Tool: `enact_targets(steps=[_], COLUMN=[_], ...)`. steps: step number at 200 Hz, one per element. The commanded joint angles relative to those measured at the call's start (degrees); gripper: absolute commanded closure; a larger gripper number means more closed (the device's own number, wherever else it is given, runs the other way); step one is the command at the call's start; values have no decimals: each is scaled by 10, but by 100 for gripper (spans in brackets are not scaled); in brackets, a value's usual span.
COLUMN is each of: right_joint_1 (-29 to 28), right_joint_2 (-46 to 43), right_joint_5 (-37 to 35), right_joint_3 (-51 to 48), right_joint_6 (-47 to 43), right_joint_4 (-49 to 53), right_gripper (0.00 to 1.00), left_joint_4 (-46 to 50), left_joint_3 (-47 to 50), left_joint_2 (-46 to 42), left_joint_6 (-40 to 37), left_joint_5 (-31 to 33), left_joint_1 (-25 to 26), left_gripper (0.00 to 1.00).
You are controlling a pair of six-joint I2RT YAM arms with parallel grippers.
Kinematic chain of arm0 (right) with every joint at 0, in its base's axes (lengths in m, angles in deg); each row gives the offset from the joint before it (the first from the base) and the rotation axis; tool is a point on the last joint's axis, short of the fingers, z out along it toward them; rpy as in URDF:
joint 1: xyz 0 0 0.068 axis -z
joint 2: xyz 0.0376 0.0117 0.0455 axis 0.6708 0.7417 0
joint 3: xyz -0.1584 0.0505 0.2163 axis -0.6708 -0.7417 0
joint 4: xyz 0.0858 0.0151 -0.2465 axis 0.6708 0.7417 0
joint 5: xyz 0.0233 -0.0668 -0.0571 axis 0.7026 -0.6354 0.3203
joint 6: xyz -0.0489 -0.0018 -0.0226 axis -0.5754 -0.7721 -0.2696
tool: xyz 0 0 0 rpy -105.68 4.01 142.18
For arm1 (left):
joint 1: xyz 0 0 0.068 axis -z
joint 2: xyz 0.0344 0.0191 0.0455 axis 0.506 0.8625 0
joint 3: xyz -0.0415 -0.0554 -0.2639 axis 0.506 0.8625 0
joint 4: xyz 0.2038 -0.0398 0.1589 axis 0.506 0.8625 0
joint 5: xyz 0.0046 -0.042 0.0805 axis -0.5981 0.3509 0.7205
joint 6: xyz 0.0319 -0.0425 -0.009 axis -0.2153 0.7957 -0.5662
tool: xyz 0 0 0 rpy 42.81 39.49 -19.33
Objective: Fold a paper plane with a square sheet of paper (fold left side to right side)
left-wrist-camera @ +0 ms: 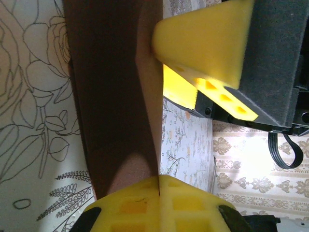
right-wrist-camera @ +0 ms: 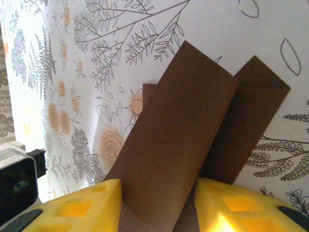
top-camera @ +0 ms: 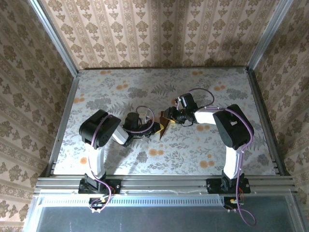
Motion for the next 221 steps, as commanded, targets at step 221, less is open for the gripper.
enact_targets(steps=[221], right_joint_1=[-7], right_joint_2=[34], right_joint_5=[-49], right_joint_3=[20], right_joint_6=[-42], right_joint_4=[79], right_gripper=[56], left_joint_4=[287], left_joint_3=[-89], left_joint_2=[-67], left_joint_6=[-138], left_joint_5=[28], left_joint_1=[-17], left_gripper=[58])
